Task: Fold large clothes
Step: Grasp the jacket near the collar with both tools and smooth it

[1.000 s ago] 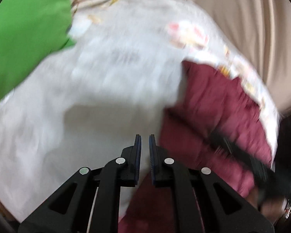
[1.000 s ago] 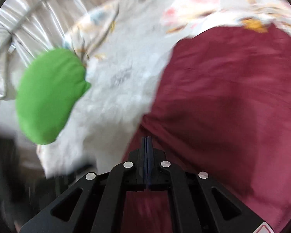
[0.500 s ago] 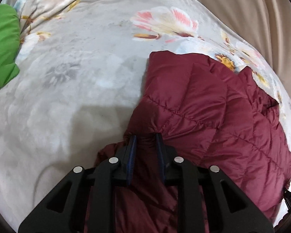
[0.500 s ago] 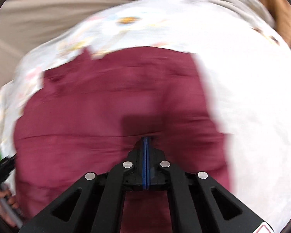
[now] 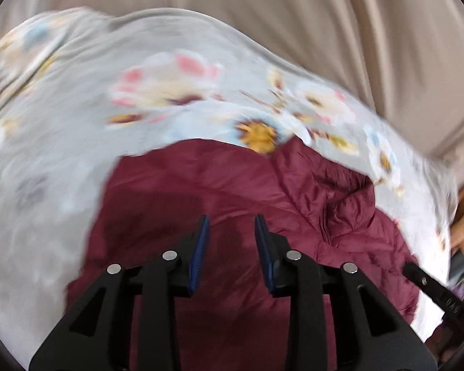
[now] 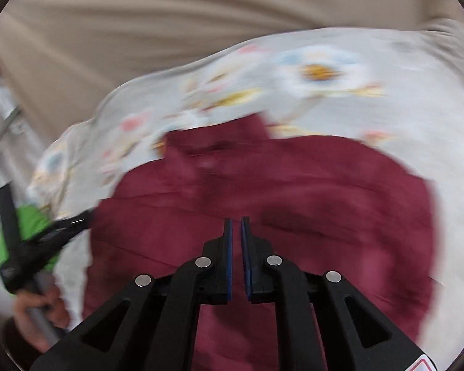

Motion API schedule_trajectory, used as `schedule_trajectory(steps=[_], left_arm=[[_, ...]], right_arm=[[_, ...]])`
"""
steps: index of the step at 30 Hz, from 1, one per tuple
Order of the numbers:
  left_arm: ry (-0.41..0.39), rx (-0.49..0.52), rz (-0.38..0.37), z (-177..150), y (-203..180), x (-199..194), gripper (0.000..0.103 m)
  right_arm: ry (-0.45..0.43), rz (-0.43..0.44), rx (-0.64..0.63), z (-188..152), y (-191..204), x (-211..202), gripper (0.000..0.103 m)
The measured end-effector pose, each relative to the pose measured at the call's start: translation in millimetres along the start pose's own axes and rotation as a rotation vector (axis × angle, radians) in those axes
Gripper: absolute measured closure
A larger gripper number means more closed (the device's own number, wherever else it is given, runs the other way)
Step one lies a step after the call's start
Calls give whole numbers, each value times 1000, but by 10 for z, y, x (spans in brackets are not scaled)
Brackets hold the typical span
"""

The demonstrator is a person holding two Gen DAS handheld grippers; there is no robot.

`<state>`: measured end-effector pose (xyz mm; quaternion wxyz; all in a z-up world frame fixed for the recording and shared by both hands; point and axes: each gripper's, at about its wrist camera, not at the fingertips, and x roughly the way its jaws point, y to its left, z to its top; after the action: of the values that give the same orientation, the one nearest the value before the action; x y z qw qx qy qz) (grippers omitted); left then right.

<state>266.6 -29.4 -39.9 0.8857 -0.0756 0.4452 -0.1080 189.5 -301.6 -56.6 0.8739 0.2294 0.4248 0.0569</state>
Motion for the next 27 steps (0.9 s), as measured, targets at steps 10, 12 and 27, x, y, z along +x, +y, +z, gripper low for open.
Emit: schedule_trajectory(steps=[10,12,27], left_arm=[[52,22,54,-52,-22,716,73],[39,1,55,-36,28,767,72],[-35,69,69,-134,-4,814,68]], right_arm=[[123,-37,-9,154,134,1203,103],[115,-22,14,186,22,1259,103],[89,-43,112,561,15,1320,96]])
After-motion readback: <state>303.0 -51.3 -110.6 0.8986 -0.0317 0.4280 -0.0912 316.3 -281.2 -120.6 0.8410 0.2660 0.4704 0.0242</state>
